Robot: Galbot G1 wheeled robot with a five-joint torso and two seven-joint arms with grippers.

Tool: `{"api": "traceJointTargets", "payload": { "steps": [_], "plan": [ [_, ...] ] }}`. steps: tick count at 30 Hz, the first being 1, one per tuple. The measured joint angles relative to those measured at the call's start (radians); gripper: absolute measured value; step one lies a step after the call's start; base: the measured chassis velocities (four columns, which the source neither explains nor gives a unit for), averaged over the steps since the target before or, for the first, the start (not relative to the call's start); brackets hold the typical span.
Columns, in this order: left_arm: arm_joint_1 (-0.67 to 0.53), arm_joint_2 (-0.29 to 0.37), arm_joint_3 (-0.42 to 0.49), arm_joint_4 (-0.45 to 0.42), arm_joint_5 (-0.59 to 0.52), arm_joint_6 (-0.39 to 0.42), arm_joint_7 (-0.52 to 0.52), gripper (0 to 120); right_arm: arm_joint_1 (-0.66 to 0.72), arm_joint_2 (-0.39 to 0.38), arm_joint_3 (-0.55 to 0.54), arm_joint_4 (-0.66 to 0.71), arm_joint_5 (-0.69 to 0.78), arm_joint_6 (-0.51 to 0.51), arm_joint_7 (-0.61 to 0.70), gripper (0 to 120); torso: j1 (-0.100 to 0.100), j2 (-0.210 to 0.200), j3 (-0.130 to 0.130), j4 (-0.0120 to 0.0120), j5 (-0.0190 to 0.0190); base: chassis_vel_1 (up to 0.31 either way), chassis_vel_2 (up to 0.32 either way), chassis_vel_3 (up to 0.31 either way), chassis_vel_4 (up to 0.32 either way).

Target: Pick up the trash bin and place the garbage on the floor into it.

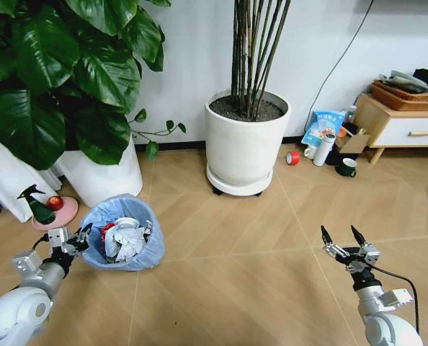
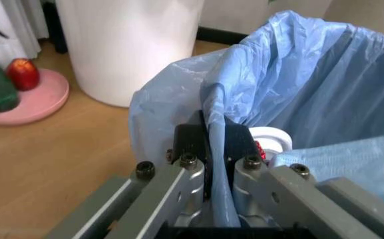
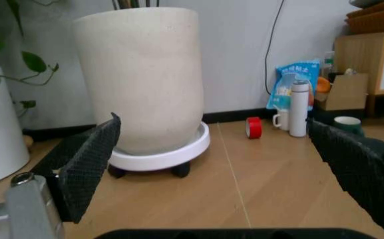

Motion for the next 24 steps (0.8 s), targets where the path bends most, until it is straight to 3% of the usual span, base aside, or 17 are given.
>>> {"api": "traceJointTargets", "payload": {
  "steps": [24],
  "plan": [
    [0.008, 0.017, -0.014, -0.005, -0.009, 0.002, -0.001, 0, -0.016, 0.006, 0.002, 0.005, -0.011, 0.013, -0.021, 100, 0.0, 0.0, 0.0, 0.0003, -0.0002, 0.229, -0.229, -0.227, 0.228]
  ]
}}
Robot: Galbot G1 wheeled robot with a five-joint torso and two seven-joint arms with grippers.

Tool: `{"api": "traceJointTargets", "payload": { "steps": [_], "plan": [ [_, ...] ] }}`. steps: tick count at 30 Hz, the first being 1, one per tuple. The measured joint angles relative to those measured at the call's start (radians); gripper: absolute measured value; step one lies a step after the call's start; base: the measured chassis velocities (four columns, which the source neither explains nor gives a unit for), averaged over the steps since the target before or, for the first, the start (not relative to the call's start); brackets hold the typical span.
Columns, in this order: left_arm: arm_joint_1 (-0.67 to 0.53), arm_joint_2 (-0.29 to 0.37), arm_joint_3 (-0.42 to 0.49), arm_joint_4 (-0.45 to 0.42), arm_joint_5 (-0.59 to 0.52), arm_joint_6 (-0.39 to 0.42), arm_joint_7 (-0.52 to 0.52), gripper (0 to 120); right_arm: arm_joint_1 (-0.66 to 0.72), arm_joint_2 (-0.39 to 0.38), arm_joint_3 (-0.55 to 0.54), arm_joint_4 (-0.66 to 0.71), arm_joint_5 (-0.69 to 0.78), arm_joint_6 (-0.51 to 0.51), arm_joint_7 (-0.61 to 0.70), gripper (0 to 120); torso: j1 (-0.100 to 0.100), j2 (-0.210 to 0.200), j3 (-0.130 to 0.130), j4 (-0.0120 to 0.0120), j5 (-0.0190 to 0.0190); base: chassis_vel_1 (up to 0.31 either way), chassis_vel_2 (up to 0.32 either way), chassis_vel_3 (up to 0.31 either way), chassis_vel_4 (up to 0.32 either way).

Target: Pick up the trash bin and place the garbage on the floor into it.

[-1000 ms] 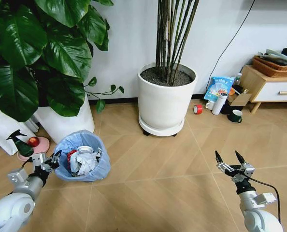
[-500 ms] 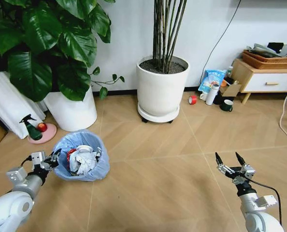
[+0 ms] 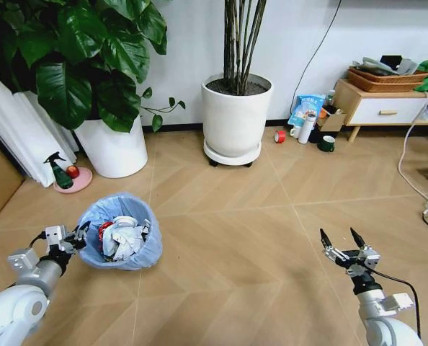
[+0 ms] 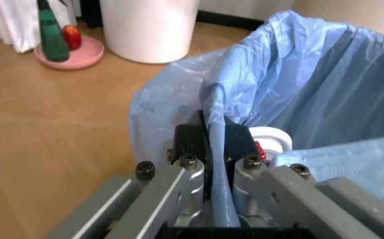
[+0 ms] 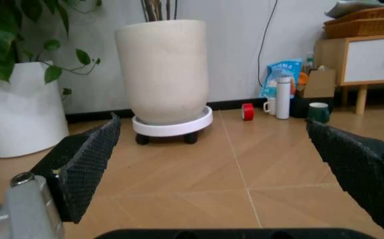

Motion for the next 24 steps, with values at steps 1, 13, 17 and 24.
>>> {"api": "traceJointTargets", "payload": {
  "steps": [1, 13, 17, 24],
  "plan": [
    [0.002, 0.0, -0.001, 0.0, 0.0, 0.0, 0.0, 0, -0.001, 0.0, -0.001, 0.0, 0.0, 0.0, 0.0, 100, 0.0, 0.0, 0.0, -0.0003, 0.0006, 0.247, -0.245, -0.245, 0.248],
    [0.003, 0.0, 0.008, -0.007, 0.001, 0.0, -0.004, 0, -0.003, -0.008, -0.006, 0.006, -0.001, 0.001, -0.003, 100, 0.0, 0.0, 0.0, -0.0001, 0.0, 0.225, -0.218, -0.219, 0.218],
    [0.003, 0.001, 0.008, -0.009, 0.001, 0.0, -0.004, 0, -0.005, -0.012, -0.008, 0.006, -0.002, 0.001, -0.004, 100, 0.0, 0.0, 0.0, 0.0, -0.0001, 0.197, -0.202, -0.193, 0.202],
    [-0.001, 0.002, 0.019, -0.023, -0.003, 0.002, -0.011, 0, -0.009, -0.023, -0.008, 0.01, -0.005, 0.008, -0.01, 100, 0.0, 0.0, 0.0, -0.0001, 0.0006, 0.179, -0.169, -0.177, 0.169]
  ]
}}
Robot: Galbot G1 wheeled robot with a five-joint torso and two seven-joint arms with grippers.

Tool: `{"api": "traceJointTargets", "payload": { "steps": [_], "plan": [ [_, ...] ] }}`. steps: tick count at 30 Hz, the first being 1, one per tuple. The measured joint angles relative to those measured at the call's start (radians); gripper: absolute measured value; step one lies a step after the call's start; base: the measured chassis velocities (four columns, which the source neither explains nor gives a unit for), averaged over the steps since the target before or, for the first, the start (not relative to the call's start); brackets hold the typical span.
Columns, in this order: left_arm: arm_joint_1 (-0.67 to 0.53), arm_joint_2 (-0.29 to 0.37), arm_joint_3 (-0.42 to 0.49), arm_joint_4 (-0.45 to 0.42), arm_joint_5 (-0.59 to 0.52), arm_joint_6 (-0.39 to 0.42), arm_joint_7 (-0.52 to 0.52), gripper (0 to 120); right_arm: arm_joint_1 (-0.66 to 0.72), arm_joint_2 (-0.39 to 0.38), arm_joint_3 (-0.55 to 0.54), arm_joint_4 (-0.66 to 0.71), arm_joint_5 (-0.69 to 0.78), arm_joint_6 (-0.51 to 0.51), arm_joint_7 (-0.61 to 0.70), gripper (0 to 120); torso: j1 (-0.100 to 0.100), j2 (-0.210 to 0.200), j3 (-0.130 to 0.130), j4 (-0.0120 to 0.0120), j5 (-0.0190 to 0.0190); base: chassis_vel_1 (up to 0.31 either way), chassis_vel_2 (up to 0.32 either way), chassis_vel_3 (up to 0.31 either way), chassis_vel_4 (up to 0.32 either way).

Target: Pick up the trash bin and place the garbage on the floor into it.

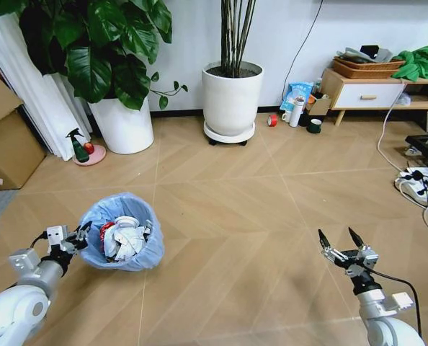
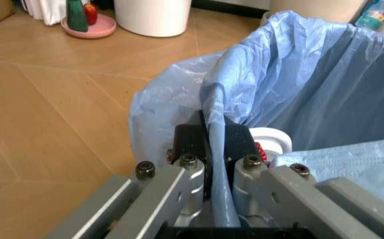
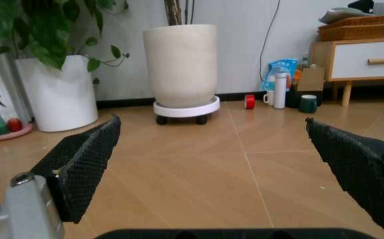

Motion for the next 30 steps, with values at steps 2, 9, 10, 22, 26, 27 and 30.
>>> {"api": "traceJointTargets", "payload": {
  "steps": [2, 9, 10, 22, 26, 27, 30],
  "plan": [
    [0.0, 0.0, 0.004, -0.003, 0.0, 0.001, -0.001, 0, -0.002, -0.004, 0.0, 0.005, -0.002, 0.001, -0.001, 100, 0.0, 0.0, 0.0, 0.0001, -0.0011, 0.15, -0.171, -0.17, 0.156],
    [0.0, -0.004, 0.012, -0.006, 0.001, 0.001, -0.003, 0, -0.003, -0.005, -0.003, 0.001, -0.008, 0.007, -0.006, 100, 0.0, 0.0, 0.0, -0.0001, -0.0008, 0.182, -0.178, -0.181, 0.17],
    [0.0, -0.004, 0.012, -0.006, 0.001, 0.001, -0.003, 0, -0.003, -0.005, -0.003, 0.001, -0.008, 0.007, -0.006, 100, 0.0, 0.0, 0.0, -0.0001, -0.0008, 0.205, -0.165, -0.187, 0.17],
    [-0.013, -0.005, 0.021, -0.001, 0.0, 0.002, -0.007, 0, 0.004, -0.001, -0.007, -0.004, -0.008, 0.01, -0.008, 100, 0.0, 0.0, 0.0, 0.0001, -0.0006, 0.207, -0.134, -0.208, 0.134],
    [-0.018, -0.003, 0.025, 0.003, -0.001, 0.003, -0.008, 0, 0.006, -0.003, -0.007, -0.004, -0.008, 0.01, -0.01, 100, 0.0, 0.0, 0.0, 0.0, -0.0006, 0.206, -0.125, -0.231, 0.136],
    [-0.018, -0.002, 0.026, 0.003, -0.001, 0.003, -0.008, 0, 0.007, -0.003, -0.007, -0.004, -0.008, 0.01, -0.01, 100, 0.0, 0.0, 0.0, -0.0001, -0.0006, 0.213, -0.171, -0.244, 0.144],
    [-0.022, 0.0, 0.026, 0.006, -0.004, 0.003, -0.009, 0, 0.007, -0.003, -0.007, -0.004, -0.008, 0.01, -0.01, 100, 0.0, 0.0, 0.0, 0.0001, -0.0008, 0.217, -0.179, -0.227, 0.17]
  ]
}}
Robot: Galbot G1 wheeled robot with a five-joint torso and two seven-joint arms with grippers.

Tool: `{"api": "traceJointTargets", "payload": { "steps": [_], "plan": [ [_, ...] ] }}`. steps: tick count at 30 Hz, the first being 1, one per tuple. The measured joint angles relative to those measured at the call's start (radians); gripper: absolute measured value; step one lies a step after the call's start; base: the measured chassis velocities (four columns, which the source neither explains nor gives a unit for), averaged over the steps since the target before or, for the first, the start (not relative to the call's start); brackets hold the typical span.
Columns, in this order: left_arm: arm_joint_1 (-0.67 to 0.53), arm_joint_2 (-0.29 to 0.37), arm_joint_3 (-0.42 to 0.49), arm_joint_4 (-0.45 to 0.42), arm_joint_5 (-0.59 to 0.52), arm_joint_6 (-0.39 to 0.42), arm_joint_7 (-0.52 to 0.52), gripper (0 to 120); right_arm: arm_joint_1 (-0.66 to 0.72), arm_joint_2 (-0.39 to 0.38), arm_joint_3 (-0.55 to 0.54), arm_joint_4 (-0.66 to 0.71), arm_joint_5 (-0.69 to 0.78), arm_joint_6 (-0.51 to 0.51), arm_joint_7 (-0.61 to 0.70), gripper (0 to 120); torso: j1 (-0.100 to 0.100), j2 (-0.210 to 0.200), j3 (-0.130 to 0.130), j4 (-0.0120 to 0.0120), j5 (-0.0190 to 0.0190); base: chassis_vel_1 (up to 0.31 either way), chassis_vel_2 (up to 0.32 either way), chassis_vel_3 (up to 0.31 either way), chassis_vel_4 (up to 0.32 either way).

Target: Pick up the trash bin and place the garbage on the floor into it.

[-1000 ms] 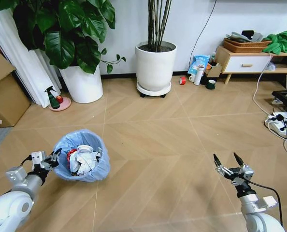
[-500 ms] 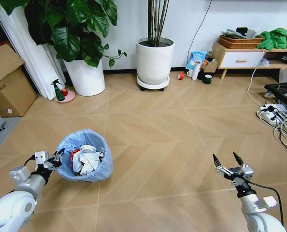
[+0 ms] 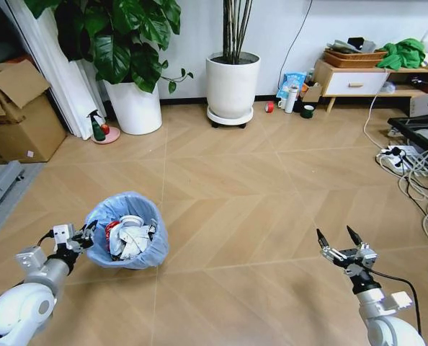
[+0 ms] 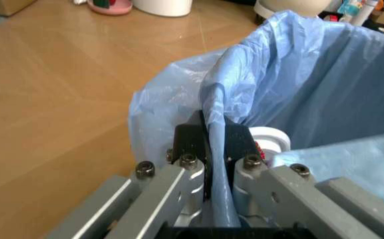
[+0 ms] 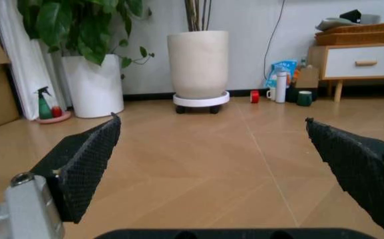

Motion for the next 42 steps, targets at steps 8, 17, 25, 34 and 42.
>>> {"api": "traceJointTargets", "payload": {
  "steps": [8, 17, 25, 34, 42],
  "plan": [
    [-0.003, -0.001, 0.001, 0.001, -0.001, 0.0, -0.001, 0, 0.001, 0.0, 0.0, 0.004, 0.0, 0.0, 0.0, 100, 0.0, 0.0, 0.0, -0.0001, 0.0005, 0.213, -0.196, -0.212, 0.2],
    [-0.001, -0.002, -0.001, 0.001, -0.002, 0.001, -0.001, 0, -0.004, 0.002, 0.005, 0.012, 0.0, 0.0, -0.001, 100, 0.0, 0.0, 0.0, -0.0002, 0.0, 0.183, -0.202, -0.185, 0.191],
    [0.006, -0.012, -0.006, 0.0, 0.002, 0.0, 0.0, 0, -0.01, 0.004, 0.008, 0.023, 0.0, 0.001, -0.003, 100, 0.0, 0.0, 0.0, -0.0002, 0.0007, 0.19, -0.187, -0.191, 0.183],
    [0.01, -0.036, -0.009, 0.019, 0.015, -0.004, -0.004, 0, -0.014, 0.003, 0.013, 0.022, 0.01, 0.027, -0.029, 100, 0.0, 0.0, 0.0, -0.0002, 0.0007, 0.166, -0.161, -0.169, 0.166],
    [-0.048, -0.048, 0.019, 0.131, 0.025, -0.006, -0.028, 0, -0.028, -0.009, 0.029, 0.026, 0.016, 0.032, -0.051, 100, 0.0, 0.0, 0.0, 0.0001, -0.0001, 0.026, -0.01, -0.016, 0.023]
  ]
}}
